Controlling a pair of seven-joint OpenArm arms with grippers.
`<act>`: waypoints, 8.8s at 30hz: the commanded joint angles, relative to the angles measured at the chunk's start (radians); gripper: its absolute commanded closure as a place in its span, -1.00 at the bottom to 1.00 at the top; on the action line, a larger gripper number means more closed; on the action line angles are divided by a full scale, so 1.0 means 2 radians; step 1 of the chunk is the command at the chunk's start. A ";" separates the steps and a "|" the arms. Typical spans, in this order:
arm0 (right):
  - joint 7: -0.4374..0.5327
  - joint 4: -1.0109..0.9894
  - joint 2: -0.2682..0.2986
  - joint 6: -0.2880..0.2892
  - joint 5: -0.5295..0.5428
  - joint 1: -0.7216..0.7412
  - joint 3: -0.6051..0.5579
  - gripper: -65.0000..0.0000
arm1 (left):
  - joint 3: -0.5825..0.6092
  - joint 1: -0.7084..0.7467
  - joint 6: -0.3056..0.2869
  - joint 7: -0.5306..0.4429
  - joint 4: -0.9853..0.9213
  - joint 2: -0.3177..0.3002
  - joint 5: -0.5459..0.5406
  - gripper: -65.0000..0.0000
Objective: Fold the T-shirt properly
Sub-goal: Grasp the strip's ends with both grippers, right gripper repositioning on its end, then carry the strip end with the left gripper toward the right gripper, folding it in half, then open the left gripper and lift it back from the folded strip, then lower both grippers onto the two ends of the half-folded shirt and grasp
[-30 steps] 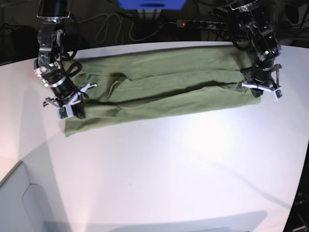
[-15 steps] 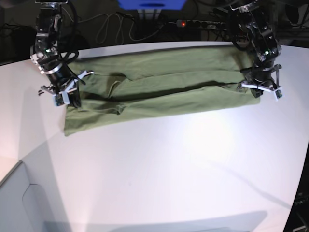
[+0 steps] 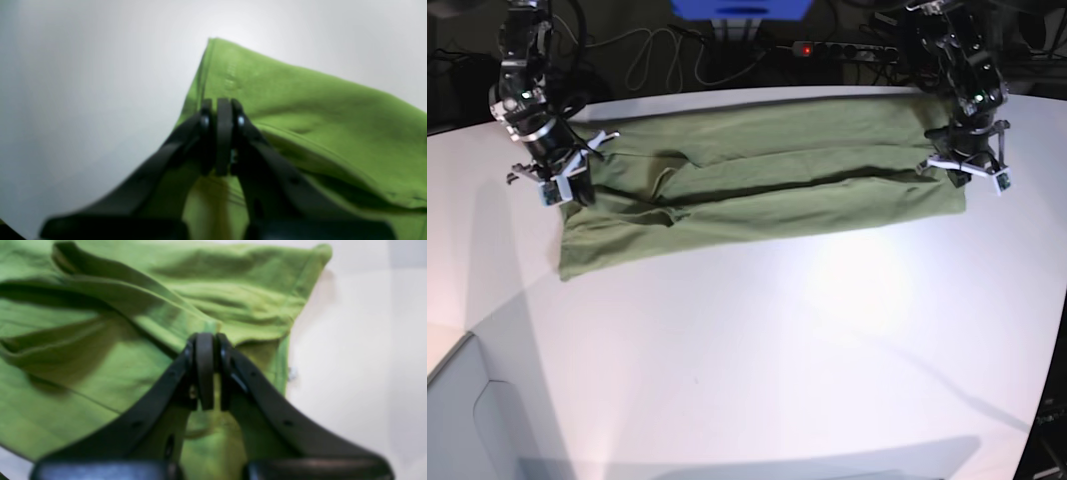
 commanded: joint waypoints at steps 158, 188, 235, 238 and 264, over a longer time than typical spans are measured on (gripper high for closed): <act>-0.093 -0.027 -0.015 0.002 0.006 0.051 -0.044 1.00 | 0.389 0.007 0.005 -0.024 0.049 0.067 0.043 1.00; -0.098 -0.004 -0.009 0.002 0.005 0.047 -0.045 0.89 | 0.428 -0.006 0.005 -0.046 0.018 0.067 0.037 0.12; -0.099 0.111 -0.029 0.000 0.006 0.009 0.013 -0.18 | 0.627 -0.075 0.005 -0.048 0.028 -0.054 -0.073 -0.18; -0.098 0.081 -0.031 -0.001 0.008 0.023 0.036 -0.19 | 0.623 -0.073 0.005 -0.049 0.056 -0.075 -0.073 -0.18; -0.098 -0.053 -0.068 0.001 0.009 0.056 0.119 -0.28 | 0.212 0.043 0.001 -0.047 0.068 -0.054 -0.074 -0.18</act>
